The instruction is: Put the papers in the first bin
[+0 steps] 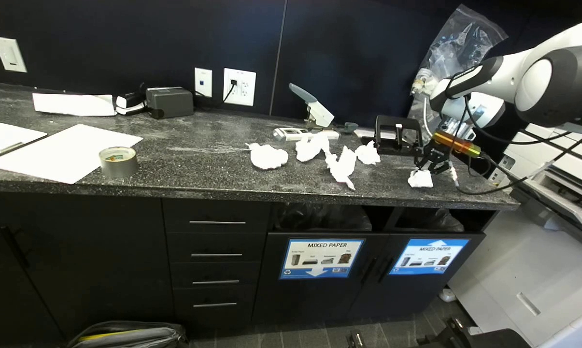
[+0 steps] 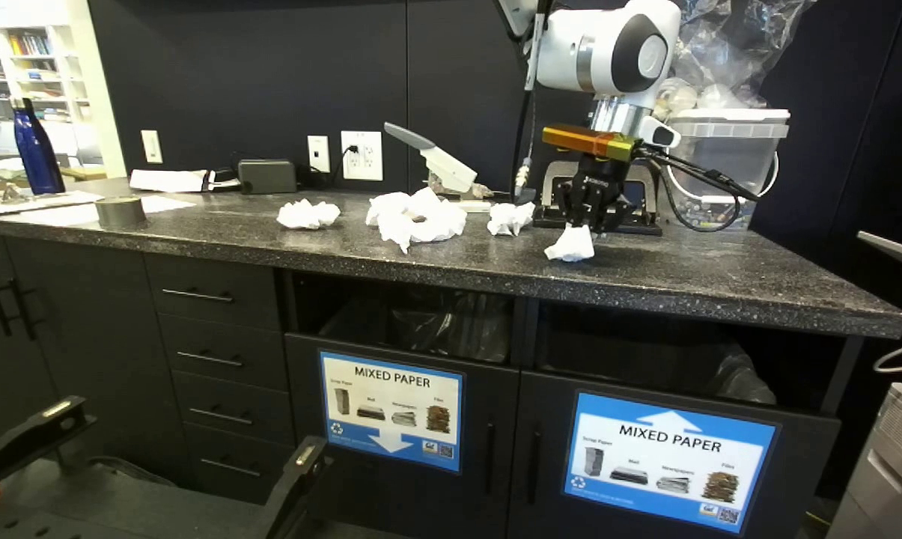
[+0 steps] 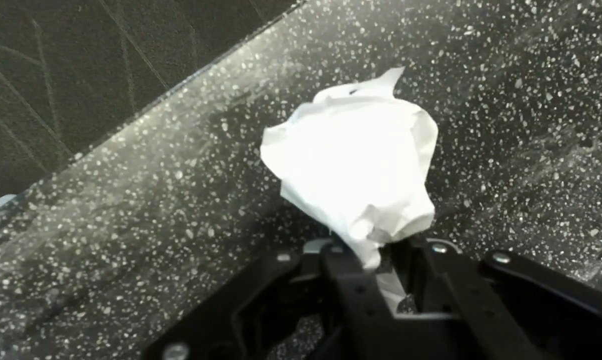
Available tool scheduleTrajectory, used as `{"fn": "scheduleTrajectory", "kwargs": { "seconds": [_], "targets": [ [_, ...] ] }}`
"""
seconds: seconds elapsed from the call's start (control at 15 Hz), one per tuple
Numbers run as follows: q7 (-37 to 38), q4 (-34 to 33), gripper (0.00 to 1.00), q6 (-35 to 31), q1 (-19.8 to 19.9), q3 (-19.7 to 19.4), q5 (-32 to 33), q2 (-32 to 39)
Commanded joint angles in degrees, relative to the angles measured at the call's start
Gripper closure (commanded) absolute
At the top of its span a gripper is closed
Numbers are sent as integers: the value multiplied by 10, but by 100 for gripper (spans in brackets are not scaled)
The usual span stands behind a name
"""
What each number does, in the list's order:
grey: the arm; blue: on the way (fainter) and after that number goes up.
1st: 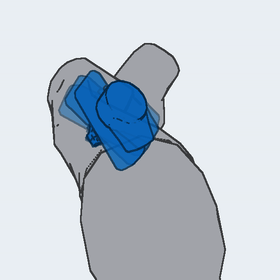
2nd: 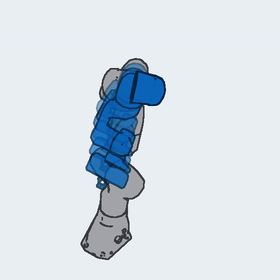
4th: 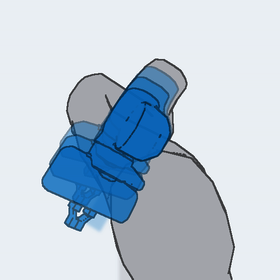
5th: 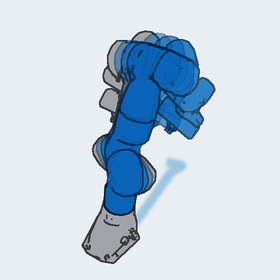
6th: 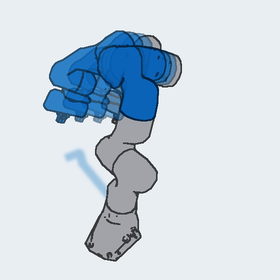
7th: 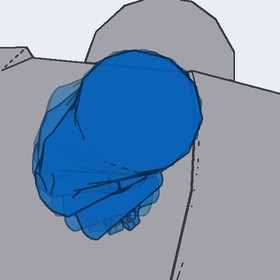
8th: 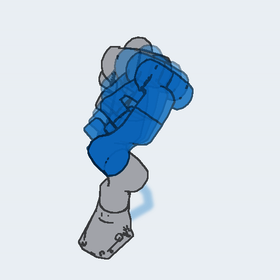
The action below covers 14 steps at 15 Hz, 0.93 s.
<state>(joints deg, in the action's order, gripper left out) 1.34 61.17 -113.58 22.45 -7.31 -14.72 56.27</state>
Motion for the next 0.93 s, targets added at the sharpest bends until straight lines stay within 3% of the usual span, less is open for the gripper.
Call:
{"fn": "scheduleTrajectory", "kwargs": {
  "seconds": [0.0,0.27,0.47,0.87],
  "targets": [
    [-35,-14,85,23,2,-11,29,1],
    [-133,22,82,27,14,-20,68,-32],
    [-250,64,83,30,38,-10,74,-69],
    [-456,206,83,-13,80,-11,70,-160]
  ]
}}
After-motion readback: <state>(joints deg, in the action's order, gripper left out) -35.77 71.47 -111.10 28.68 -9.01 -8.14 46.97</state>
